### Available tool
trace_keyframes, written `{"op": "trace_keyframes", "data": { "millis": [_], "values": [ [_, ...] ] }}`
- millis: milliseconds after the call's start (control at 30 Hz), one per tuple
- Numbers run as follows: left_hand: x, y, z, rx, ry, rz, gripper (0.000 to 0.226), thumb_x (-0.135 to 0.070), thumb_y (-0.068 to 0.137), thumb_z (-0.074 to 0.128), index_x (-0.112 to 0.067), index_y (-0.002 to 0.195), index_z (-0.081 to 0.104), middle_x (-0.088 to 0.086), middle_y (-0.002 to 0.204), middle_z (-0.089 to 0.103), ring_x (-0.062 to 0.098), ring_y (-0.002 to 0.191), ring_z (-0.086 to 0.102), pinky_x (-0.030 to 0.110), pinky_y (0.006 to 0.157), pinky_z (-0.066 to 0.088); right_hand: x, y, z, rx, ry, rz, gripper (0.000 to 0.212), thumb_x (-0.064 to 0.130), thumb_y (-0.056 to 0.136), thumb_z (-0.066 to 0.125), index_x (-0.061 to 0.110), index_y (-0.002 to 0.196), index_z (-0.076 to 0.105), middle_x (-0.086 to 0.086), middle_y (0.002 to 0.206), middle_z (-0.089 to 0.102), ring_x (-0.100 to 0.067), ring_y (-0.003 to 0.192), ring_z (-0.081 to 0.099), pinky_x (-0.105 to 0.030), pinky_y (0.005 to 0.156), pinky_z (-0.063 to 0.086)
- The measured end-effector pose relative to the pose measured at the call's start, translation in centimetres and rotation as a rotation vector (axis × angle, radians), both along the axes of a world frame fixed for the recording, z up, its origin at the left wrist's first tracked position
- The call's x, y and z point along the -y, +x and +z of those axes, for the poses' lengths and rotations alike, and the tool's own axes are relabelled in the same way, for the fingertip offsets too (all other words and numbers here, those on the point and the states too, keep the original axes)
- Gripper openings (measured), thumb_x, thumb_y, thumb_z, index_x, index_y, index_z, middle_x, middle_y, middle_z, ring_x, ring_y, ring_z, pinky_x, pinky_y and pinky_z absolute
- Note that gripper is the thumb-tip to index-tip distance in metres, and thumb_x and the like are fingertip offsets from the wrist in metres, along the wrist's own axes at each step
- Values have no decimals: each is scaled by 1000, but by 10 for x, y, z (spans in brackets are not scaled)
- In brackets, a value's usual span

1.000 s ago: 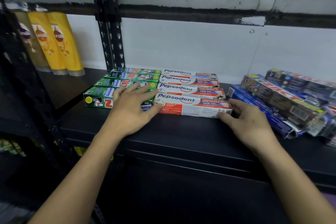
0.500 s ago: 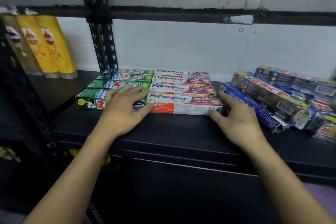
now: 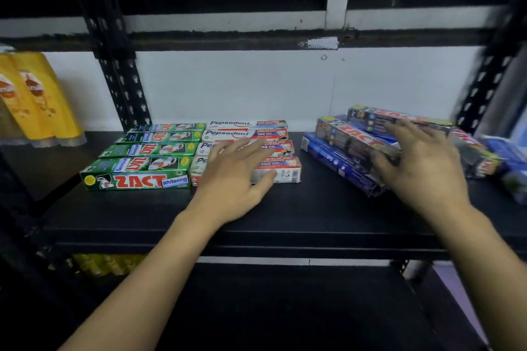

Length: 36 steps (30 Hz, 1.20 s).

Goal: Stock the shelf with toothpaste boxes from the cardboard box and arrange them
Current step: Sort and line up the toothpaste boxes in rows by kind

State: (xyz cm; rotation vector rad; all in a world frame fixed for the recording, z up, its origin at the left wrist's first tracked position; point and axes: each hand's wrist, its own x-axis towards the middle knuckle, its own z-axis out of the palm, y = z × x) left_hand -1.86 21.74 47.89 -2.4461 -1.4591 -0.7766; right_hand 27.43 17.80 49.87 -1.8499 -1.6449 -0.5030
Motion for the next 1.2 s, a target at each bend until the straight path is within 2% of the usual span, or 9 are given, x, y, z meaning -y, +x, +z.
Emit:
{"op": "trace_keyframes", "data": {
  "millis": [67, 167, 333, 567, 700, 867, 1000, 1133, 1200],
  "values": [
    [-4, 18, -3, 17, -63, 4, 54, -55, 95, 28, -37, 143, 48, -15, 155, 37, 10, 145, 26, 35, 118, 9, 0, 7, -4, -84, -95, 21, 55, 46, 88, 61, 18, 135, 58, -17, 122, 67, -39, 111, 60, -47, 91, 49],
    [-6, 28, -10, 3, -141, 31, 46, -49, 102, 33, -37, 145, 44, -13, 155, 37, 12, 146, 25, 39, 120, 14, -2, 16, -14, -45, -93, 71, 57, 53, 90, 56, 20, 136, 58, -13, 114, 70, -37, 108, 62, -44, 88, 48],
    [-6, 24, -13, 32, -145, 49, 43, -45, 103, 36, -36, 143, 47, -12, 152, 42, 12, 145, 29, 41, 119, 18, 7, 25, -16, -272, 36, 228, 50, 39, 93, 60, 11, 134, 59, -9, 100, 66, -30, 97, 63, -34, 82, 45],
    [-4, 27, -12, 11, -138, 68, 46, -47, 102, 36, -33, 144, 47, -11, 153, 42, 12, 146, 28, 41, 119, 19, 49, 12, -24, -400, 133, 322, 40, 32, 89, 69, 15, 125, 67, -5, 99, 72, -16, 82, 62, -25, 78, 41],
    [-2, 27, -12, 6, -142, 62, 45, -46, 102, 37, -34, 144, 46, -11, 154, 40, 12, 147, 26, 39, 119, 16, 44, -11, -42, -299, 96, 309, 42, 34, 88, 69, 13, 124, 67, -7, 104, 71, -25, 96, 64, -33, 87, 47],
    [0, 27, -11, 16, -155, 49, 45, -46, 102, 36, -34, 145, 45, -12, 154, 39, 12, 147, 24, 39, 120, 15, 34, -33, -58, -157, 8, 276, 55, 54, 93, 53, 16, 131, 61, -4, 113, 68, -29, 103, 59, -44, 88, 50],
    [0, 27, -11, 7, -162, 53, 46, -47, 102, 35, -34, 146, 44, -12, 155, 37, 11, 147, 23, 38, 120, 13, 29, -14, -41, -173, 79, 300, 54, 58, 97, 35, 22, 115, 71, 4, 114, 70, -25, 102, 60, -42, 92, 44],
    [-2, 27, -11, 18, -149, 38, 46, -48, 102, 35, -35, 145, 44, -12, 155, 37, 11, 148, 22, 38, 120, 13, 20, 24, -24, -56, 160, 115, 31, 40, 93, 56, 21, 112, 70, -1, 110, 71, -33, 99, 57, -42, 83, 46],
    [-1, 28, -11, 20, -130, 22, 48, -52, 101, 32, -36, 145, 45, -12, 155, 37, 11, 148, 23, 38, 120, 13, 15, 39, -18, 3, 96, 37, 32, 40, 91, 60, 24, 117, 68, 0, 115, 69, -33, 106, 53, -41, 84, 37]
  ]
}}
